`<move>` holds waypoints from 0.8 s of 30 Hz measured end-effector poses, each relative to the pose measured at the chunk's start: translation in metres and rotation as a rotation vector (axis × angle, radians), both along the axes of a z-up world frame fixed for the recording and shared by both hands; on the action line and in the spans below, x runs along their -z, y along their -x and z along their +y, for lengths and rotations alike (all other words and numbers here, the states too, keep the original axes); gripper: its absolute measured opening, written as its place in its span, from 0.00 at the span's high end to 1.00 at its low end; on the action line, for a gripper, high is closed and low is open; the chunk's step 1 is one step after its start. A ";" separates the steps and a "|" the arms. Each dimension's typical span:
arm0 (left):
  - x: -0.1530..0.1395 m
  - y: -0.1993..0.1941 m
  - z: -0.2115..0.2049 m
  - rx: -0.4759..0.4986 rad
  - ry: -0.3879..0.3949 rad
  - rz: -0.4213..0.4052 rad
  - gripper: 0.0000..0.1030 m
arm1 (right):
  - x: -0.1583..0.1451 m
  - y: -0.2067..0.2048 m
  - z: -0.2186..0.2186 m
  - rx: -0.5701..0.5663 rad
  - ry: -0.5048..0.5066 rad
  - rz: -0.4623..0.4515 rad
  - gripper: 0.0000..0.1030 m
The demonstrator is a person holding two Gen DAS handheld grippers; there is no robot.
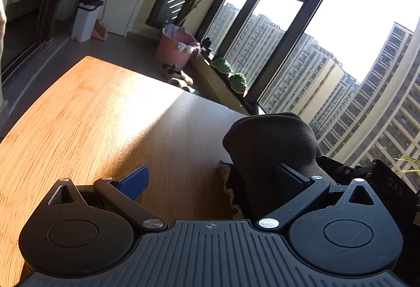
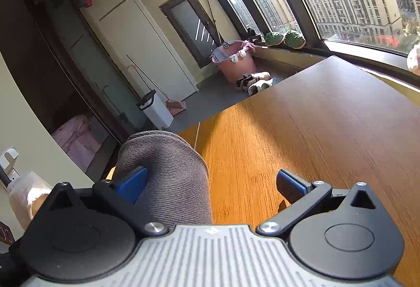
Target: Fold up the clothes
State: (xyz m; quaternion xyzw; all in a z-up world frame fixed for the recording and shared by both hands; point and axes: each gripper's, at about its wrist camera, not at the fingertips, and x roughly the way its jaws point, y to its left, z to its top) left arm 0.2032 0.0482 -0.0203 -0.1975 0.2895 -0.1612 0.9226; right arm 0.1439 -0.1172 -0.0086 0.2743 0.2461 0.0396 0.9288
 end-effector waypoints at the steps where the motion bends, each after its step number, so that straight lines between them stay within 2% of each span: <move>1: 0.000 0.000 0.000 -0.001 0.000 0.000 0.00 | 0.000 0.000 0.000 0.001 -0.002 0.000 0.00; 17: 0.003 -0.004 0.004 0.018 0.038 0.012 0.00 | 0.003 0.000 0.000 0.014 -0.029 -0.003 0.00; 21: 0.004 -0.006 0.005 0.038 0.058 0.013 0.00 | 0.006 -0.005 -0.007 -0.014 -0.082 0.014 0.00; 24: 0.003 -0.007 0.005 0.041 0.058 0.011 0.00 | 0.006 -0.007 -0.009 -0.026 -0.086 0.012 0.00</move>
